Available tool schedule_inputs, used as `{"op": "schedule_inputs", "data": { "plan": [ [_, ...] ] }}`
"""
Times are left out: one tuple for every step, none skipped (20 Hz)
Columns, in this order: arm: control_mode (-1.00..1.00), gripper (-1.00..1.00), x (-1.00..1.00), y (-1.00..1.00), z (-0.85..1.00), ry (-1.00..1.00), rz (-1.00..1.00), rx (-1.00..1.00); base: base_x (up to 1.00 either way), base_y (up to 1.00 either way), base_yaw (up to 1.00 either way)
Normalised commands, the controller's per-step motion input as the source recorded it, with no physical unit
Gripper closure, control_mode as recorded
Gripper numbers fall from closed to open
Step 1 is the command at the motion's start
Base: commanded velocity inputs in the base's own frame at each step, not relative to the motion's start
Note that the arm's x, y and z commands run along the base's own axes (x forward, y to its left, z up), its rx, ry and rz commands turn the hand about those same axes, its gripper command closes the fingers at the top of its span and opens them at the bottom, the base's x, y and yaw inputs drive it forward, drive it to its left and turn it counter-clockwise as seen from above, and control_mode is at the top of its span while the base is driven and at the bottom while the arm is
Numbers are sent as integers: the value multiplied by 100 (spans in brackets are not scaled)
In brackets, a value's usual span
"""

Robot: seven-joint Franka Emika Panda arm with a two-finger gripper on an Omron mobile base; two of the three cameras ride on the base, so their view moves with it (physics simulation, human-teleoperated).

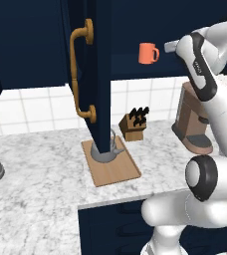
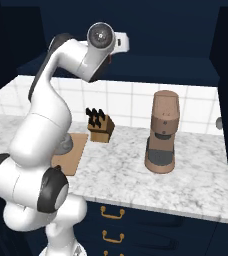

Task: Pick the kettle from the counter and place it on the tray. Then pick the mug from the cabinet and place it on the tray. Then close the cabinet doors.

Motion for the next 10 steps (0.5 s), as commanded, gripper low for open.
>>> {"op": "schedule_inputs", "data": {
  "plan": [
    [-100, -100, 51, 8, 0, 12, 11, -2, 0, 0, 0],
    [-100, -100, 57, 0, 0, 16, 13, 0, 0, 0, 0],
    [-100, -100, 61, 0, 0, 16, 14, 0, 0, 0, 0],
    [-100, -100, 48, 0, 0, 9, 12, 0, 0, 0, 0],
    [-100, -100, 52, 0, 0, 10, 12, 0, 0, 0, 0],
    [-100, -100, 52, 0, 0, 11, 13, 0, 0, 0, 0],
    [-100, -100, 56, 0, 0, 12, 13, 0, 0, 0, 0],
    [-100, -100, 50, 0, 0, 9, 13, 0, 0, 0, 0],
    [-100, -100, 57, 0, 0, 12, 14, 0, 0, 0, 0],
    [-100, -100, 57, 0, 0, 11, 15, 0, 0, 0, 0]
  ]
}}
